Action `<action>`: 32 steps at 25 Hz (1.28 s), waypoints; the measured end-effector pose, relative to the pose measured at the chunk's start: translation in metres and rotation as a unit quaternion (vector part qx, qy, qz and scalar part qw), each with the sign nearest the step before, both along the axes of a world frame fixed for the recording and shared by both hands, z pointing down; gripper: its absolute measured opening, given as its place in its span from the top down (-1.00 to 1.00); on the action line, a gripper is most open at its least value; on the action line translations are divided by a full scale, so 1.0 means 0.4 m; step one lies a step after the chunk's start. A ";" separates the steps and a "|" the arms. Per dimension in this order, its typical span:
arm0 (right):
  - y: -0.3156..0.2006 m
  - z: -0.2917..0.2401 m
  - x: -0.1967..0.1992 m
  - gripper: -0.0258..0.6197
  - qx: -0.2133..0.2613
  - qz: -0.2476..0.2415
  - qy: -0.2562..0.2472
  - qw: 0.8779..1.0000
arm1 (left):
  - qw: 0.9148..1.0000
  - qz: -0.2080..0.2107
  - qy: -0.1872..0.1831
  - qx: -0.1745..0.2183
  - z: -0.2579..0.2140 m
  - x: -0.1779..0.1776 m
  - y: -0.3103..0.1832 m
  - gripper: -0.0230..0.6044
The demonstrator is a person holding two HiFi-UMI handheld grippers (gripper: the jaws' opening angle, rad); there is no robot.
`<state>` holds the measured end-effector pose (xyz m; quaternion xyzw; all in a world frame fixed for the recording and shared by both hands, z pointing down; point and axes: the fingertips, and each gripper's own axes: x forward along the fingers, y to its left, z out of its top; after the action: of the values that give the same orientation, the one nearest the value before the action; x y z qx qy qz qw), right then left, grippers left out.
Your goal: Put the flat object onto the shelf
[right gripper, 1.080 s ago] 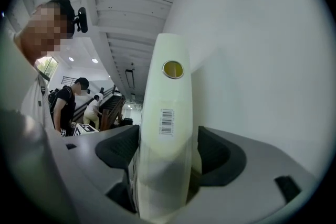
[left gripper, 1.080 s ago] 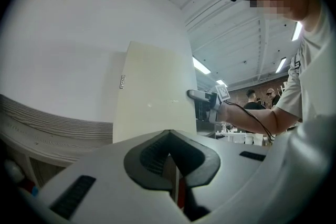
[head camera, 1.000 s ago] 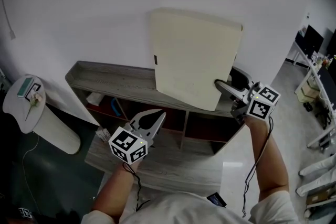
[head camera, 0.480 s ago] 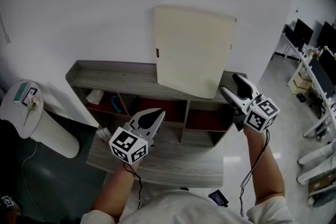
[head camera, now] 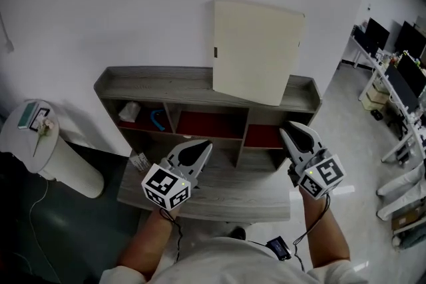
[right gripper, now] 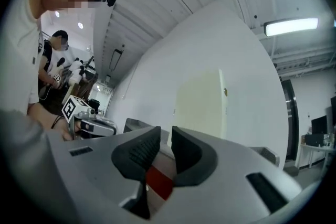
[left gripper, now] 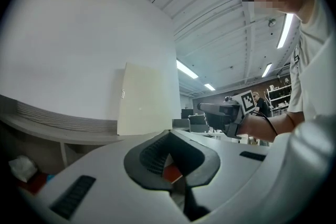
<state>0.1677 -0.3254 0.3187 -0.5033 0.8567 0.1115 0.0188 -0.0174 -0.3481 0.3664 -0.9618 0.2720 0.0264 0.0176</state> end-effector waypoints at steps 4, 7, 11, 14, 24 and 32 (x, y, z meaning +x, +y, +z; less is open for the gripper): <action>0.102 0.058 -0.105 0.76 -0.010 0.004 0.018 1.000 | 1.000 0.010 0.000 -0.003 0.018 -0.054 0.072 0.88; 0.175 0.087 -0.162 0.83 -0.009 0.002 -0.001 1.000 | 1.000 0.022 -0.004 -0.010 0.046 -0.085 0.119 0.88; 0.268 0.145 -0.220 0.86 -0.025 0.006 -0.005 1.000 | 0.999 0.036 -0.011 -0.024 0.100 -0.118 0.184 0.88; 0.325 0.176 -0.250 0.86 -0.042 0.005 -0.003 0.999 | 0.999 0.044 -0.012 -0.025 0.123 -0.130 0.233 0.88; 0.480 0.250 -0.265 0.86 -0.072 -0.014 0.004 0.997 | 0.998 0.047 -0.002 -0.032 0.149 -0.114 0.368 0.88; 0.611 0.259 -0.189 0.86 -0.081 -0.040 0.008 0.996 | 0.999 0.028 -0.002 -0.045 0.148 -0.027 0.489 0.88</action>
<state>0.0919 -0.0812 0.4225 -0.4676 0.8825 0.0447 -0.0243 -0.0280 -0.1526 0.4257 -0.9689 0.2457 0.0122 -0.0256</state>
